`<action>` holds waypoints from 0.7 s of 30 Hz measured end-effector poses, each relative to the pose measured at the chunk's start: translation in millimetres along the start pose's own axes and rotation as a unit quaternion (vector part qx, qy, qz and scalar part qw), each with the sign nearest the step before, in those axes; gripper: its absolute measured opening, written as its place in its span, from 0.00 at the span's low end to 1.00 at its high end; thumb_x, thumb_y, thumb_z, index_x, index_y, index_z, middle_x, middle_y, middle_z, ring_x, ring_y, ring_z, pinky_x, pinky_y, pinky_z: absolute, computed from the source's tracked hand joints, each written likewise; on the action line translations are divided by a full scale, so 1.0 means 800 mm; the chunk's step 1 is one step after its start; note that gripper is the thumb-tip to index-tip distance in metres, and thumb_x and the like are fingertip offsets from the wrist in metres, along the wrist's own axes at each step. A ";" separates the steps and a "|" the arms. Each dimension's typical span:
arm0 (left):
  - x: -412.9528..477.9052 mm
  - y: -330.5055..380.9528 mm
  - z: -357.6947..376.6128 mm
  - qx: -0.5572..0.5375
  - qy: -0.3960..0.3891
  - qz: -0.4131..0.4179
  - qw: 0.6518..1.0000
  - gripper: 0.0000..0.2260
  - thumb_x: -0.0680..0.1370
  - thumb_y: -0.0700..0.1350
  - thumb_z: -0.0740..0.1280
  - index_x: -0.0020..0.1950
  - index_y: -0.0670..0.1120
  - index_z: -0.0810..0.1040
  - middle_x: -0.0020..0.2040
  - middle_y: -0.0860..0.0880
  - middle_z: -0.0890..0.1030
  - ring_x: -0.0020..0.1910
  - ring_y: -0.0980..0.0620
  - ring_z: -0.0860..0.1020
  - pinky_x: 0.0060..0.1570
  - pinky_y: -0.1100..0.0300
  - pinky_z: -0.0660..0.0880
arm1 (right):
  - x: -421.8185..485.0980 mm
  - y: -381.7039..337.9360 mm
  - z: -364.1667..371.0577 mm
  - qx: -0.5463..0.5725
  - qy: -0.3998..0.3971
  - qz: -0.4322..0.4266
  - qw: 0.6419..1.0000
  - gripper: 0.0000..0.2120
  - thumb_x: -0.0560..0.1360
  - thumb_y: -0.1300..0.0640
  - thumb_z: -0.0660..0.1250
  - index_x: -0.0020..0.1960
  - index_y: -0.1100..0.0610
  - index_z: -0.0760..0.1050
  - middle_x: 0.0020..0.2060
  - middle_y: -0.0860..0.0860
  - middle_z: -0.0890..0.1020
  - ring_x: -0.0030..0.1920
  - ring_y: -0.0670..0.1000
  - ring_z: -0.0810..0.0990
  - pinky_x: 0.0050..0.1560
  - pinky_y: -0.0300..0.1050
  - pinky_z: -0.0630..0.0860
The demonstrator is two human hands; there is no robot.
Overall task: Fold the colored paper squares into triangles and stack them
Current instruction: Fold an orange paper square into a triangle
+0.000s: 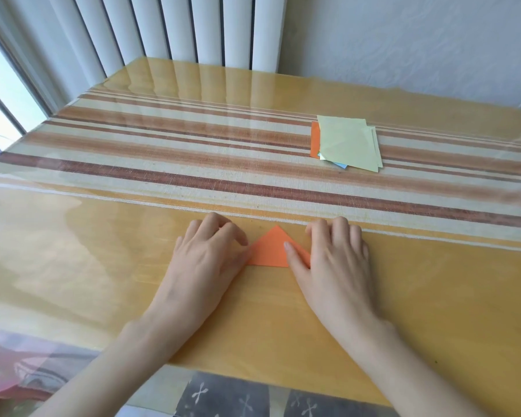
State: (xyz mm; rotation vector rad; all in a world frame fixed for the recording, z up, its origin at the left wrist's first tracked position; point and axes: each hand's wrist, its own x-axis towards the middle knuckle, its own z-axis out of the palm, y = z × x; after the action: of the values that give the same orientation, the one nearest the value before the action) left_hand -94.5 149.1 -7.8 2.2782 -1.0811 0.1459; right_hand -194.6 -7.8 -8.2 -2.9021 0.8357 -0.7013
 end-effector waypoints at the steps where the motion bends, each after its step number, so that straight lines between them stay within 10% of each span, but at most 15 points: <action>1: -0.002 -0.002 -0.002 0.020 -0.009 0.042 0.999 0.12 0.77 0.52 0.58 0.49 0.50 0.79 0.47 0.54 0.74 0.44 0.50 0.72 0.39 0.52 0.72 | 0.001 0.001 -0.003 -0.007 0.006 -0.008 1.000 0.14 0.72 0.48 0.68 0.49 0.59 0.75 0.44 0.57 0.76 0.46 0.61 0.75 0.41 0.53 0.74; 4: -0.014 -0.012 -0.013 0.095 -0.051 0.148 0.983 0.15 0.78 0.47 0.57 0.59 0.49 0.81 0.52 0.53 0.78 0.48 0.51 0.76 0.43 0.55 0.72 | -0.011 0.007 -0.017 0.027 -0.017 -0.134 0.990 0.18 0.74 0.62 0.68 0.64 0.62 0.74 0.63 0.58 0.75 0.65 0.59 0.70 0.64 0.56 0.67; 7: -0.029 -0.018 -0.029 0.096 -0.100 0.159 0.978 0.20 0.80 0.54 0.56 0.66 0.50 0.77 0.61 0.56 0.78 0.60 0.53 0.75 0.57 0.52 0.69 | -0.040 -0.002 -0.032 0.082 -0.133 -0.240 0.958 0.23 0.80 0.55 0.54 0.74 0.59 0.64 0.74 0.51 0.64 0.75 0.50 0.60 0.72 0.51 0.51; 13: -0.042 -0.006 -0.026 0.116 -0.114 0.121 0.979 0.22 0.79 0.53 0.54 0.69 0.49 0.75 0.64 0.56 0.77 0.65 0.53 0.73 0.64 0.50 0.65 | -0.050 0.006 -0.033 0.074 -0.202 -0.204 0.955 0.26 0.82 0.47 0.43 0.74 0.55 0.65 0.73 0.47 0.65 0.74 0.45 0.62 0.71 0.49 0.51; 21: -0.027 -0.009 -0.025 0.042 -0.090 0.089 0.991 0.18 0.79 0.56 0.56 0.60 0.53 0.80 0.56 0.60 0.78 0.56 0.55 0.74 0.53 0.54 0.73 | -0.040 0.043 -0.040 0.037 -0.057 -0.139 0.988 0.20 0.78 0.50 0.54 0.55 0.58 0.82 0.57 0.51 0.82 0.63 0.55 0.77 0.69 0.54 0.59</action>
State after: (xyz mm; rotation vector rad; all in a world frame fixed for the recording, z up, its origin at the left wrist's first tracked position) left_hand -100.8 178.1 -2.5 2.3001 -1.3972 0.0596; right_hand -249.8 -18.0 2.0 -2.9864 0.3868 -0.5601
